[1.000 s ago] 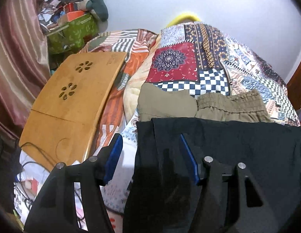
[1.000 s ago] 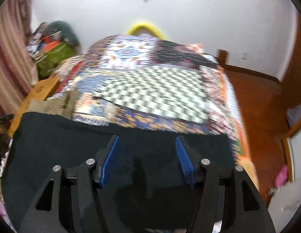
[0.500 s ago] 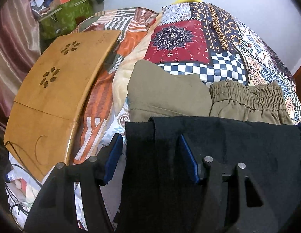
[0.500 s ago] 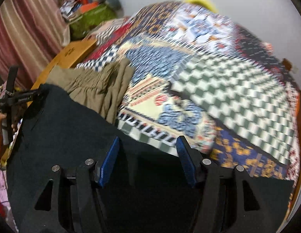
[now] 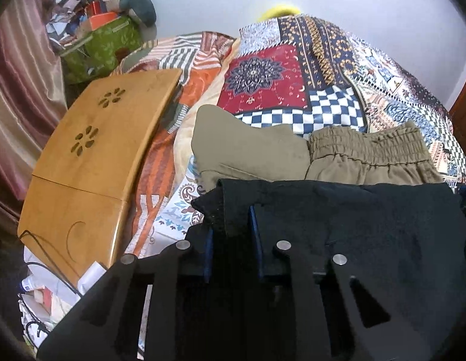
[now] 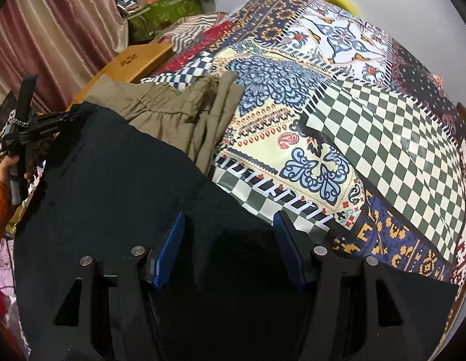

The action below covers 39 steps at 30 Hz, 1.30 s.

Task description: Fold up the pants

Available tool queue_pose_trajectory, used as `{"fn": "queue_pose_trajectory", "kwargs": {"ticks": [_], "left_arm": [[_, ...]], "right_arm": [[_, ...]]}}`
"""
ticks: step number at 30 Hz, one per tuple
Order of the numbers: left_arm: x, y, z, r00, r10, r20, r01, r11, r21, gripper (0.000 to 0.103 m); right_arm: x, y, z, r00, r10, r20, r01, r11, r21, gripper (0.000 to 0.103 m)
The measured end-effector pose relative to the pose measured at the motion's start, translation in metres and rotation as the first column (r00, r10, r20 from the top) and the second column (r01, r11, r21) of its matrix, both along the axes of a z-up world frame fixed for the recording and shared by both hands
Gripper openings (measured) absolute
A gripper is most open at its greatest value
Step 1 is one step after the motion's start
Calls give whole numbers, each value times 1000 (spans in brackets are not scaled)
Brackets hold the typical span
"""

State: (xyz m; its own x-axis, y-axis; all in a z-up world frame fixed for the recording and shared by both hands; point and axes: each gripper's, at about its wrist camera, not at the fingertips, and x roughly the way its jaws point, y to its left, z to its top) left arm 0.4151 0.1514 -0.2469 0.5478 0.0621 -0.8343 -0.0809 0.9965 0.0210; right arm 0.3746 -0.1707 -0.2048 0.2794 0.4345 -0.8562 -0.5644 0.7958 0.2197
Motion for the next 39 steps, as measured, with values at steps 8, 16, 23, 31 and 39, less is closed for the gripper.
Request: {"fn": "queue_pose_trajectory", "kwargs": {"ticks": [8, 16, 23, 31, 39], "left_arm": [[-15, 6, 14, 999, 23, 30, -24, 999, 42, 3], [-19, 13, 19, 1000, -15, 18, 16, 998, -66, 12], [-2, 6, 4, 999, 21, -27, -21, 1000, 19, 60], [12, 6, -13, 998, 15, -56, -16, 1000, -11, 18], [-4, 2, 8, 1000, 26, 16, -27, 999, 18, 7]], "right_arm": [[6, 13, -22, 999, 5, 36, -4, 999, -43, 69], [0, 22, -20, 997, 27, 75, -23, 998, -54, 22], [-4, 23, -14, 992, 17, 128, -10, 998, -58, 6], [-4, 12, -7, 988, -28, 149, 29, 1000, -6, 5], [-12, 5, 9, 982, -51, 183, 47, 999, 26, 4]]}}
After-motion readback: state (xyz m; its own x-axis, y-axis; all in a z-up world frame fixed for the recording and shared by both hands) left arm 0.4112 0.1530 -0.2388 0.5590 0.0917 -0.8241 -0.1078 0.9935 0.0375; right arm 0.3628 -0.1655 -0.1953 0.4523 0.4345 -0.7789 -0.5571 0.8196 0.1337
